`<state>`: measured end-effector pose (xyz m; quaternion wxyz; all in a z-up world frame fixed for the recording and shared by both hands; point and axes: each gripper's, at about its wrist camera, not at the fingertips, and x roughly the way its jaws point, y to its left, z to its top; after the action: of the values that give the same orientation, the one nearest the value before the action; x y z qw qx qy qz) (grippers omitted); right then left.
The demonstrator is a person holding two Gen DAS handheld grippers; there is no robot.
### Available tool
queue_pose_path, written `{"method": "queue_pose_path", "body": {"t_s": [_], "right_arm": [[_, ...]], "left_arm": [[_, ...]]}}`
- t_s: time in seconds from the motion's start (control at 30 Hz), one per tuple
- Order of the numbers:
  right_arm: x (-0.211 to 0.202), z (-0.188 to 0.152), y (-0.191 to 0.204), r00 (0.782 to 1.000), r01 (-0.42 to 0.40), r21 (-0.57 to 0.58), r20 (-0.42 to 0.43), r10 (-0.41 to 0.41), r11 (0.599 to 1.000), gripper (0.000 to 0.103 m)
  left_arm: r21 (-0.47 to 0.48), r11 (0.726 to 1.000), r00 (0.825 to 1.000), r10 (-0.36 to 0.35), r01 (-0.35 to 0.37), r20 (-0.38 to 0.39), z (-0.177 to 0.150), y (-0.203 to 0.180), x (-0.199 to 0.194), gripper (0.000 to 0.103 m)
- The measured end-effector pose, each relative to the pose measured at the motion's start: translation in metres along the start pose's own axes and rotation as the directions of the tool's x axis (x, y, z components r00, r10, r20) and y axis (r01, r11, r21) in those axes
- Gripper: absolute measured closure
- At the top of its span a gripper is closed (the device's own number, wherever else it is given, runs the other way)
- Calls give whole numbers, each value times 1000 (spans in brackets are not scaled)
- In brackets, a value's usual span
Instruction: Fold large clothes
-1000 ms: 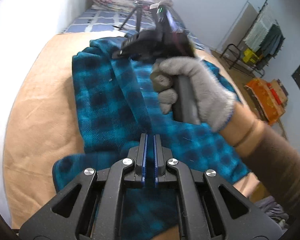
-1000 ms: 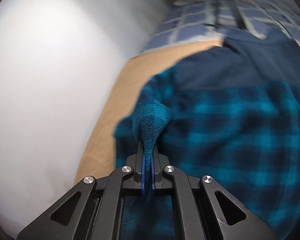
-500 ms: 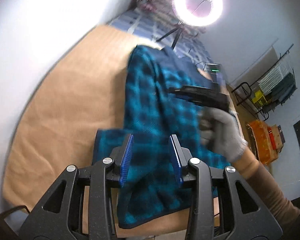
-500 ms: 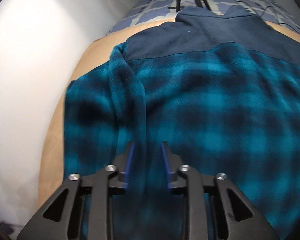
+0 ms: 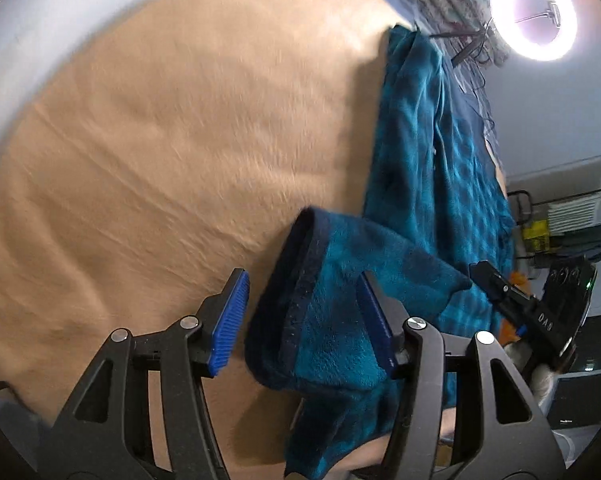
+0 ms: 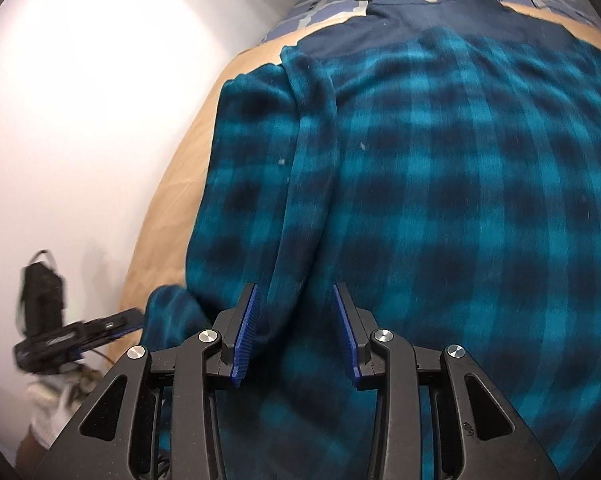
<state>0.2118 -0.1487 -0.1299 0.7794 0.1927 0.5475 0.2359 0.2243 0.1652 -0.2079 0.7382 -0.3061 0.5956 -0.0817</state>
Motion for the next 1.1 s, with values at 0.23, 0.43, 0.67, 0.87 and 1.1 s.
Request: {"method": "queue_pose_path", "body": {"t_s": [0.23, 0.43, 0.67, 0.87, 1.1], "right_arm": [[-8, -14, -1, 1000, 5, 9, 12, -5, 1000, 68], [-14, -18, -1, 1000, 11, 7, 25, -11, 1000, 68], [-28, -30, -2, 1000, 10, 3, 26, -10, 1000, 68], [-41, -28, 1, 999, 20, -31, 28, -19, 999, 68], [-33, 1, 29, 999, 34, -132, 30, -30, 991, 68]], "left_arm": [[144, 989, 999, -23, 17, 38, -14, -32, -8, 101], [396, 918, 990, -34, -23, 136, -58, -91, -47, 101], [636, 772, 993, -72, -3, 92, -131, -158, -46, 101], [734, 677, 995, -101, 65, 6, -185, -178, -51, 81], [609, 789, 989, -141, 86, 42, -187, -131, -75, 79]]}}
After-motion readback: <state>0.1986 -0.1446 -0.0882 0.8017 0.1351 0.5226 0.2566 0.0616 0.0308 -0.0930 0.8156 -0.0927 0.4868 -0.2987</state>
